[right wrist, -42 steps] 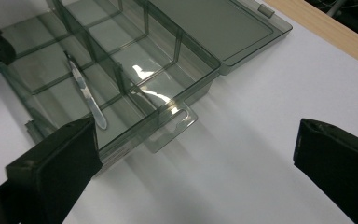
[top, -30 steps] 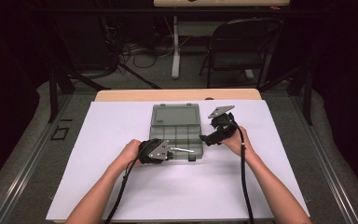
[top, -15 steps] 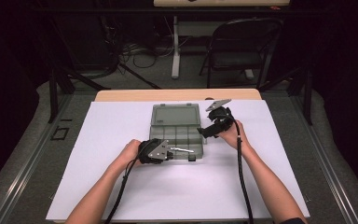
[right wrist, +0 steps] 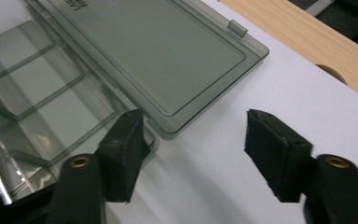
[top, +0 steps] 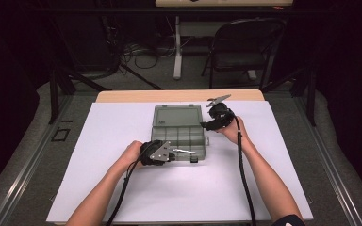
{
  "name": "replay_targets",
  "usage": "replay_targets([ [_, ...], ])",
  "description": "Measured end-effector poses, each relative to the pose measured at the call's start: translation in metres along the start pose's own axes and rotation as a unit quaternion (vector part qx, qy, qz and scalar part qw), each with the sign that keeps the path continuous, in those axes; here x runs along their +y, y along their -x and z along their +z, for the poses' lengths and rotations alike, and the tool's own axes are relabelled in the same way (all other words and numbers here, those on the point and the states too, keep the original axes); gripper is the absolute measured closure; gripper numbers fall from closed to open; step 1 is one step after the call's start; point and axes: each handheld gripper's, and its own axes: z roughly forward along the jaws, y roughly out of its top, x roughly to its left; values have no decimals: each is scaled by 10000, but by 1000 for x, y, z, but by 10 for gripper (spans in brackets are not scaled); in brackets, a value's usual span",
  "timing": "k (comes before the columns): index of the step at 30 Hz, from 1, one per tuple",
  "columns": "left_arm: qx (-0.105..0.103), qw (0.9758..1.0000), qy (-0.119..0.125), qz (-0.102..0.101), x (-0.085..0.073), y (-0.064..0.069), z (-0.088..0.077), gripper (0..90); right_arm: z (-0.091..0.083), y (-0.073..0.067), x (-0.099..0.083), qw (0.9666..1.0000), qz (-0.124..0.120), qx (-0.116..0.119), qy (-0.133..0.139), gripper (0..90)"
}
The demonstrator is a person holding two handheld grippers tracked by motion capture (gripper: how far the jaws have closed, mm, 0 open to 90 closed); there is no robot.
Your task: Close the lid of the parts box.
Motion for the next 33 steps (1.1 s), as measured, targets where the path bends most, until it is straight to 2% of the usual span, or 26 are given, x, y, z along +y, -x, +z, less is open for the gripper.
replay_targets([
  [2, -5, 10000, 5, -6, 0, 0, 0, 837, 1, 4, 0, 10000, 0, -41, 40, 542],
  [4, -11, 10000, 11, -8, 0, 0, 0, 838, 4, 7, -1, 9999, 42, 77, -89, 623],
  [5, -6, 10000, -2, 12, 0, -1, 0, 838, 8, 7, -2, 9999, 89, 65, 4, 674],
  [6, -9, 10000, -1, 7, -1, -1, 0, 838, 7, 9, -1, 9995, 61, 63, -294, 707],
  [7, -15, 10000, -5, 6, 0, -1, 0, 838, 10, 10, -2, 9994, 52, 109, -339, 738],
  [8, -18, 10000, -2, 7, 0, -1, 0, 838, 15, 10, -4, 9997, 52, 121, -193, 774],
  [11, -24, 10000, 15, -5, -1, -1, 0, 840, 19, 10, -4, 9992, 4, 117, -382, 846],
  [13, -25, 10000, 8, 20, -1, -1, 0, 840, 24, 9, -6, 9993, -27, 115, -364, 885],
  [17, -60, 10000, 43, 24, -2, -2, 0, 844, 30, 8, -7, 9984, -103, 138, -531, 900],
  [23, -91, 9999, 75, -22, -2, -2, 0, 847, 38, 8, -9, 9972, -43, 163, -732, 900],
  [26, -134, 9998, 102, -83, -2, -2, 0, 854, 40, 9, -11, 9977, -61, 161, -648, 900],
  [28, -168, 9998, 97, -33, -2, -3, 1, 855, 40, 9, -11, 9977, 47, 172, -662, 900],
  [29, -223, 9997, 34, 28, -1, -6, 0, 855, 41, 10, -12, 9981, 26, 189, -593, 900],
  [33, -336, 9993, 93, 91, -2, -8, 1, 857, 42, 10, -11, 9981, 8, 198, -589, 900],
])
